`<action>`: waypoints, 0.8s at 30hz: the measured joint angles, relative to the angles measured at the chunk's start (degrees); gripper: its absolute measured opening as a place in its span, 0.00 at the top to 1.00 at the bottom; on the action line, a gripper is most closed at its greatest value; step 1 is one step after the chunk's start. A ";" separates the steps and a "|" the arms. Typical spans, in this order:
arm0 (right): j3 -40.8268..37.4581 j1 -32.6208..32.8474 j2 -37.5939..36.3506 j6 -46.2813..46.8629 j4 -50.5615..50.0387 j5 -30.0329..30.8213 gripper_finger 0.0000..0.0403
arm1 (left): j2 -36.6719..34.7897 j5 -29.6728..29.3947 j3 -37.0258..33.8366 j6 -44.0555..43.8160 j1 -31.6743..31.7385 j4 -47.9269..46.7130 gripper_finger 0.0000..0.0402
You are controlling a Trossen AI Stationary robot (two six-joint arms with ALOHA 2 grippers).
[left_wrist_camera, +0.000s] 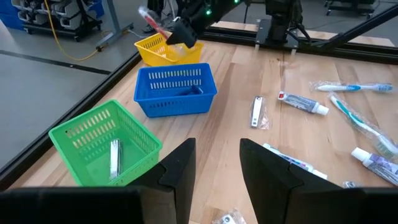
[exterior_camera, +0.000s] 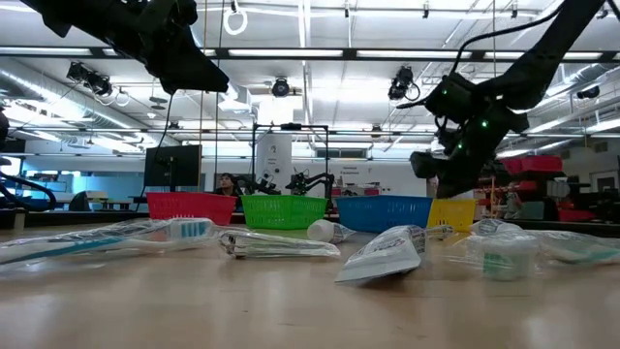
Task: Pick & Place Travel size toiletries
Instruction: Put the red toothbrush in the yellow bin, then put the white toothpaste in the red bin
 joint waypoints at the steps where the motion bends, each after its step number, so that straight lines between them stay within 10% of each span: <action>1: 0.00 -0.34 0.57 -0.86 0.64 -0.70 0.90 | 0.00 0.02 0.00 0.00 0.00 0.00 0.67; 24: 0.00 0.28 -10.06 -10.64 -0.30 -8.10 0.71 | -0.04 7.10 0.00 -0.26 0.02 0.15 0.67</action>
